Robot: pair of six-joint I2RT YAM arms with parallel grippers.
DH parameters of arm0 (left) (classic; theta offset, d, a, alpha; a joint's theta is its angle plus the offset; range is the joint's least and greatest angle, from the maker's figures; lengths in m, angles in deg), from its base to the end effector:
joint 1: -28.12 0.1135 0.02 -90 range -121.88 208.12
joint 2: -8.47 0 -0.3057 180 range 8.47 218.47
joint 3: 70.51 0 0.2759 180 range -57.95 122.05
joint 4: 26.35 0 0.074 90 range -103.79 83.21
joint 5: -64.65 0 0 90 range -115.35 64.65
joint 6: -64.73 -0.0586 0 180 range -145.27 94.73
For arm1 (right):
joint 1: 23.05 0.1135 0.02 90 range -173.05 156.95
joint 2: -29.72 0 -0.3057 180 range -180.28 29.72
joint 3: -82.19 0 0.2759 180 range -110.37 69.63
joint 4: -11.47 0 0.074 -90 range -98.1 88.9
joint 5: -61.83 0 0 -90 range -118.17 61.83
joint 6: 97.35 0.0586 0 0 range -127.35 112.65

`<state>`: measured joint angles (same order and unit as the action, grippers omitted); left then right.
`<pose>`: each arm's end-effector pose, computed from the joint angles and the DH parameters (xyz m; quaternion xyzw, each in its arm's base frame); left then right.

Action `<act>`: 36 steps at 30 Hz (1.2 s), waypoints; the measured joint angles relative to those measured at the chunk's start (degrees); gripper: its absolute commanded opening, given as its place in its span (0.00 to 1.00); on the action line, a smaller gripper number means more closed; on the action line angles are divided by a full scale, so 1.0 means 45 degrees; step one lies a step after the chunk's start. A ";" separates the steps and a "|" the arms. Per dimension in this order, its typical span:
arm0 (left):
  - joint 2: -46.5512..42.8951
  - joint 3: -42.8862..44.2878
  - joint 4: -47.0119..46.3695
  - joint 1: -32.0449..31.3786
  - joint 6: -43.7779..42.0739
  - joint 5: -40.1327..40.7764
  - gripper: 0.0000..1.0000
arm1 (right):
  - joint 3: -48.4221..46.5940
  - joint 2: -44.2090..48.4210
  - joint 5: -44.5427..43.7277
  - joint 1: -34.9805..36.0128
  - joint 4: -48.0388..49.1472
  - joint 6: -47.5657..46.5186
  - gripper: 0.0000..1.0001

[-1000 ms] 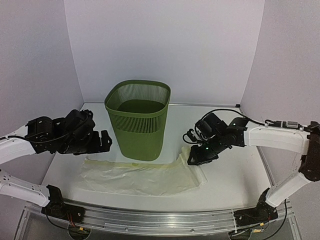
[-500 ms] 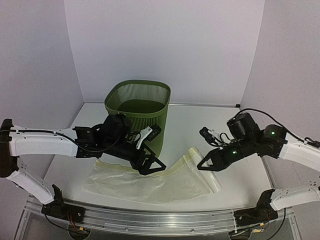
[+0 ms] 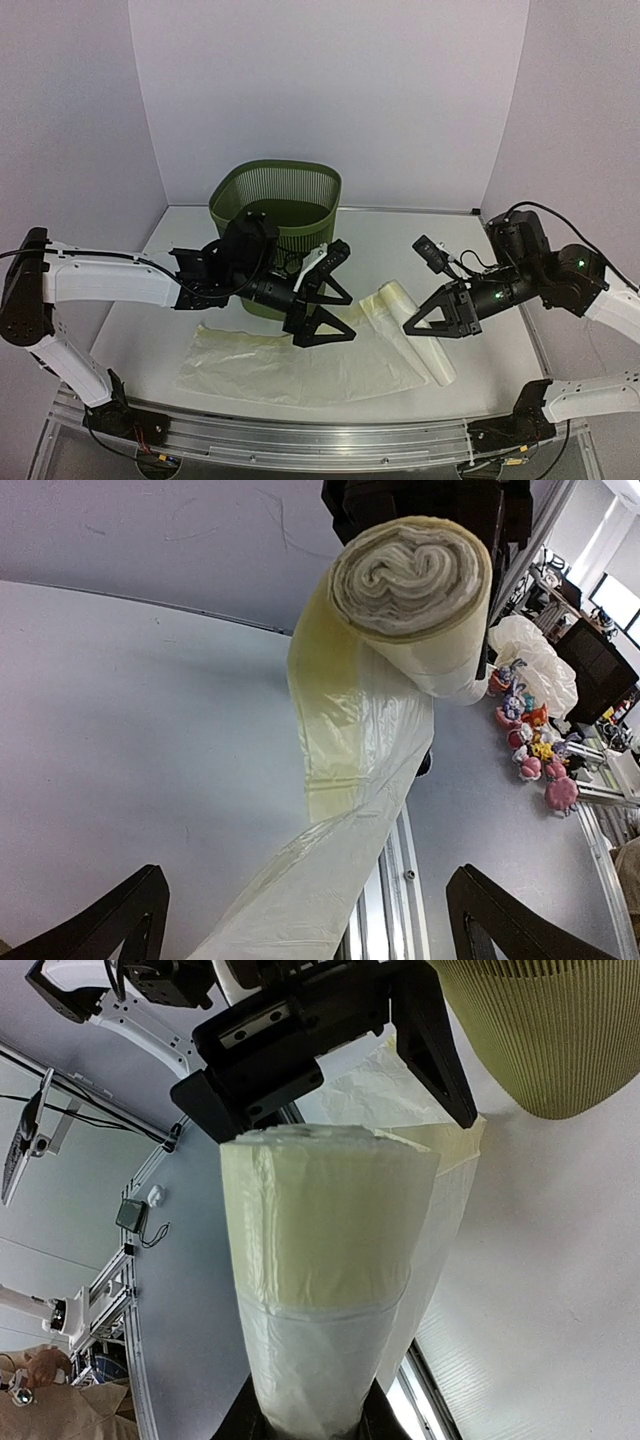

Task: Put the trash bags into the trash bin
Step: Tear the trash bag at the center of the board.

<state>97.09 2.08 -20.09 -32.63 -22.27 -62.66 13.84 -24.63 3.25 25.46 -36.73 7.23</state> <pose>0.1593 -0.3571 0.2972 0.5360 0.6029 -0.5043 0.3080 0.1176 0.1791 0.3590 -0.3694 0.7768 0.4396 0.2587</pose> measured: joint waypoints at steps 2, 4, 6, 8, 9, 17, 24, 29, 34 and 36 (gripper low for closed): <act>0.0225 0.0118 -0.0033 0.0000 -0.0136 -0.0248 0.98 | -0.0087 0.0003 0.0001 0.0000 0.0001 -0.0047 0.00; 0.0452 0.0165 -0.0066 0.0000 -0.0286 -0.0456 0.95 | -0.0159 0.0012 -0.0001 0.0000 0.0002 -0.0092 0.00; 0.0659 0.0165 -0.0067 0.0000 -0.0348 -0.0594 0.85 | -0.0237 0.0022 -0.0019 0.0000 0.0002 -0.0129 0.00; 0.0887 0.0176 -0.0071 0.0000 -0.0404 -0.0745 0.66 | -0.0275 0.0042 -0.0064 0.0000 0.0003 -0.0146 0.00; 0.0992 0.0184 -0.0060 0.0000 -0.0438 -0.0812 0.52 | -0.0286 0.0057 -0.0135 0.0000 -0.0001 -0.0146 0.00; 0.1258 0.0228 -0.0220 -0.0005 -0.0136 -0.1141 0.00 | -0.0292 0.0421 -0.1004 0.0000 -0.0009 -0.0103 0.00; 0.1253 0.0180 -0.0722 -0.0015 0.1625 0.0244 0.00 | -0.0236 0.0627 -0.2884 0.0005 -0.0064 0.0451 0.00; 0.1253 0.0136 -0.0386 -0.0367 0.3255 0.2858 0.00 | -0.0034 -0.0057 -0.4612 0.0010 -0.0178 0.1114 0.00; 0.1253 0.0133 0.0020 -0.0604 0.4216 0.3987 0.00 | 0.0346 -0.1140 -0.6460 0.0062 -0.0071 0.1812 0.00; 0.1253 0.0204 0.0267 -0.0602 0.4447 0.4159 0.00 | 0.0631 -0.1111 -0.6917 0.0154 0.0040 0.2022 0.00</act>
<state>102.73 3.00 -18.89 -35.34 -2.26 -43.94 16.68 -29.63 -27.87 26.15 -36.55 16.33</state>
